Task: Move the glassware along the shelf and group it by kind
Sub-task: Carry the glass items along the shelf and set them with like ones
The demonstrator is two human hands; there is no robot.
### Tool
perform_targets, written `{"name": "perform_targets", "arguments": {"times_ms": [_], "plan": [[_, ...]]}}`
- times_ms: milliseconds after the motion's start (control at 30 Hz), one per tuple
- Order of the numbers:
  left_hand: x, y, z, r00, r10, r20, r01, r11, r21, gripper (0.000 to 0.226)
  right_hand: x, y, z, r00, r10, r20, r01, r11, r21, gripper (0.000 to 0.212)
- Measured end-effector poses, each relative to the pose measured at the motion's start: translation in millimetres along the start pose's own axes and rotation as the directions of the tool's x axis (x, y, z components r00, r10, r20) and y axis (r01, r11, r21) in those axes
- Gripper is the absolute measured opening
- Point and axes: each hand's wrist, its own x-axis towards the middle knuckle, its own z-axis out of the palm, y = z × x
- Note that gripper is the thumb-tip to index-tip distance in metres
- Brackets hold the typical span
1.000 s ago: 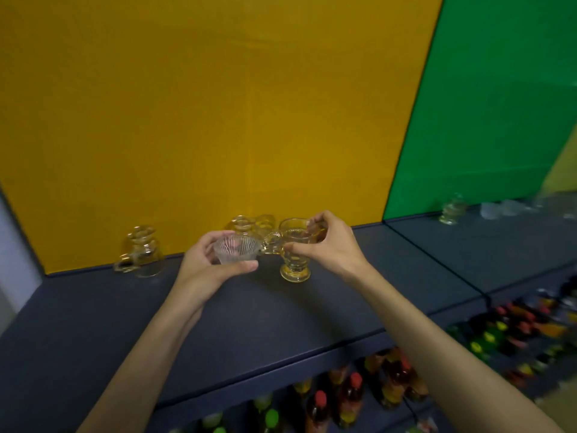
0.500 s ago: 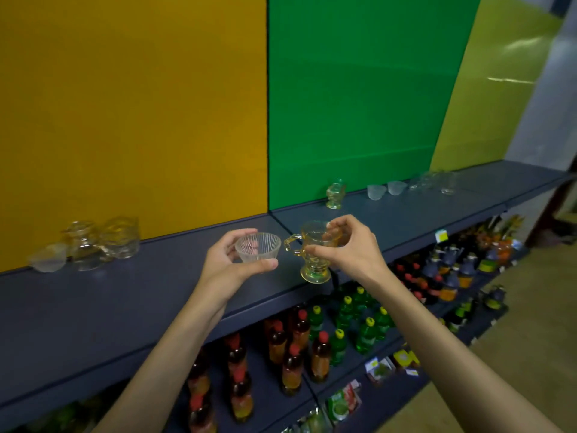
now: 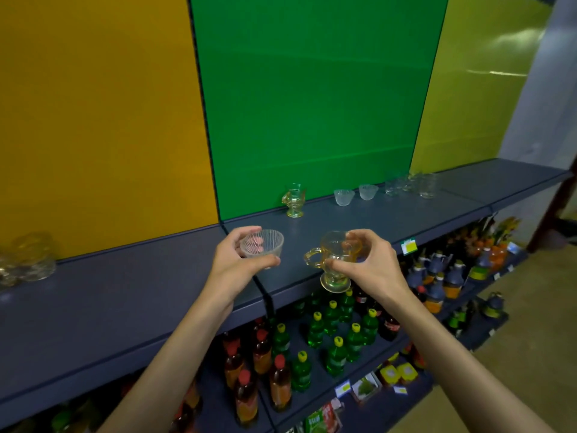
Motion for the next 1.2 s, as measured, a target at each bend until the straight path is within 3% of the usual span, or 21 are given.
{"name": "perform_targets", "arguments": {"times_ms": [433, 567, 767, 900, 1200], "plan": [[107, -44, 67, 0.968, -0.028, -0.248, 0.039, 0.998, 0.039, 0.066, 161, 66, 15, 0.982, -0.01, 0.188, 0.009, 1.0, 0.003, 0.08], [124, -45, 74, 0.956, -0.048, -0.288, 0.073, 0.995, 0.075, 0.067, 197, 69, 34, 0.967, -0.032, 0.252, 0.022, 0.999, 0.041, 0.071], [129, -39, 73, 0.952, -0.066, -0.301, 0.121, 0.978, 0.17, 0.068, 234, 74, 64, 0.948, -0.034, 0.316, 0.001, 0.995, 0.104, 0.082], [129, -37, 76, 0.943, -0.043, -0.329, 0.131, 0.959, 0.252, 0.069, 250, 82, 78, 0.927, -0.078, 0.367, 0.046, 0.995, 0.094, 0.078], [125, -24, 101, 0.808, 0.062, -0.586, 0.148, 0.941, 0.303, 0.069, 287, 94, 84, 0.865, -0.144, 0.48, 0.105, 0.989, 0.108, 0.071]]}}
